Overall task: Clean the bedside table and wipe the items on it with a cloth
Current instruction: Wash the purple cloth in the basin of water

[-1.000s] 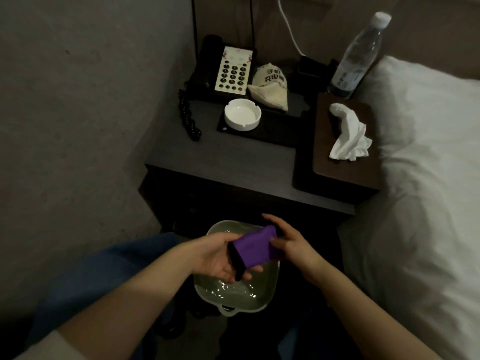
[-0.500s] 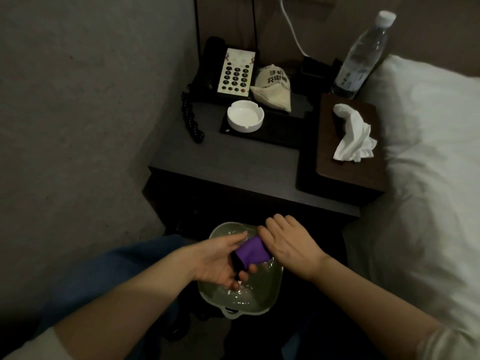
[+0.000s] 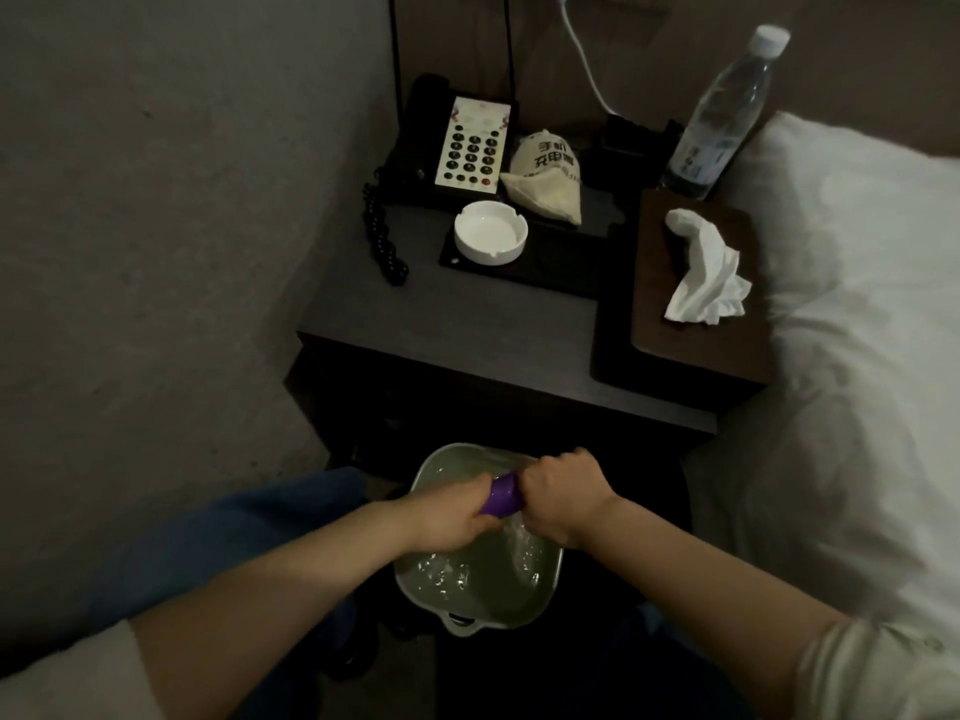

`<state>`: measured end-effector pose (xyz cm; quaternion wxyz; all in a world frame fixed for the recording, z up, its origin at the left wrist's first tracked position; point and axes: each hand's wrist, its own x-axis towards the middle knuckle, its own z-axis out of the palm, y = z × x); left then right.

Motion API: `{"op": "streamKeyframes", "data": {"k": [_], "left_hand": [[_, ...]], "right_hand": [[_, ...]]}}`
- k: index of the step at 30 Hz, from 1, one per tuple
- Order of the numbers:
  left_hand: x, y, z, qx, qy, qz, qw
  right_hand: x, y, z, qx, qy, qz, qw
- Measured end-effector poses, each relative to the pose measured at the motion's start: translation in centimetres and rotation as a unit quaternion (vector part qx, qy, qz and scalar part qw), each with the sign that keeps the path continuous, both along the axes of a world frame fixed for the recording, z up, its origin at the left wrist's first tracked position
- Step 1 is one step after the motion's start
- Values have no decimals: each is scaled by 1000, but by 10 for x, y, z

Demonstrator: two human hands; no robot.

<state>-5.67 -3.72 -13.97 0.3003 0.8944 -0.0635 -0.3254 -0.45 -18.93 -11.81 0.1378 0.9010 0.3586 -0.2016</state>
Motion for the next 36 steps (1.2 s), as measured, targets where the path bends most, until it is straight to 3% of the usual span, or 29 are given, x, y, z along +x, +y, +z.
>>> {"op": "streamKeyframes", "data": {"k": [1,3,4,7,9,13,17,19,20,21,23,25,26,29,31,33,35,36], "left_hand": [[0,3,-1,76,-65,-49,994],[0,8,-5,142,-163,-122,969],[0,10,-7,155,-197,-143,957],[0,14,-15,174,-263,-159,936],[-2,13,-18,191,-279,-156,928],[-4,9,-19,203,-294,-161,920],[-3,9,-18,206,-320,-187,906],[-3,9,-22,212,-316,-181,907],[-3,9,-24,207,-308,-166,914],[-4,9,-27,190,-292,-140,927],[-7,8,-31,113,-230,-61,965],[-9,7,-32,0,-139,23,990],[-8,7,-32,-50,-94,59,992],[-5,4,-26,-144,5,135,980],[-1,5,-18,-211,113,176,955],[3,10,-9,-296,233,214,901],[7,15,-4,-338,258,216,879],[8,17,-2,-329,239,199,892]], "right_hand": [[-2,2,-1,9,46,-57,997],[-5,6,0,47,169,-183,967],[-6,7,-1,91,247,-259,929],[-12,7,1,202,417,-463,755],[-15,5,2,190,483,-517,681],[-14,2,3,165,566,-562,580],[-17,-3,-1,176,611,-566,524],[-20,-3,-5,188,601,-561,538],[-21,-1,-7,191,578,-551,571],[-21,0,-8,190,541,-527,628],[-20,4,-8,154,416,-429,787],[-19,5,-8,50,234,-253,938],[-19,4,-9,0,134,-156,979],[-15,0,-10,-34,-33,28,998],[-11,-3,-12,7,-64,53,997],[-7,-7,-11,50,-84,60,993],[-3,-9,-8,67,-97,64,991],[-2,-10,-6,71,-99,60,991]]}}
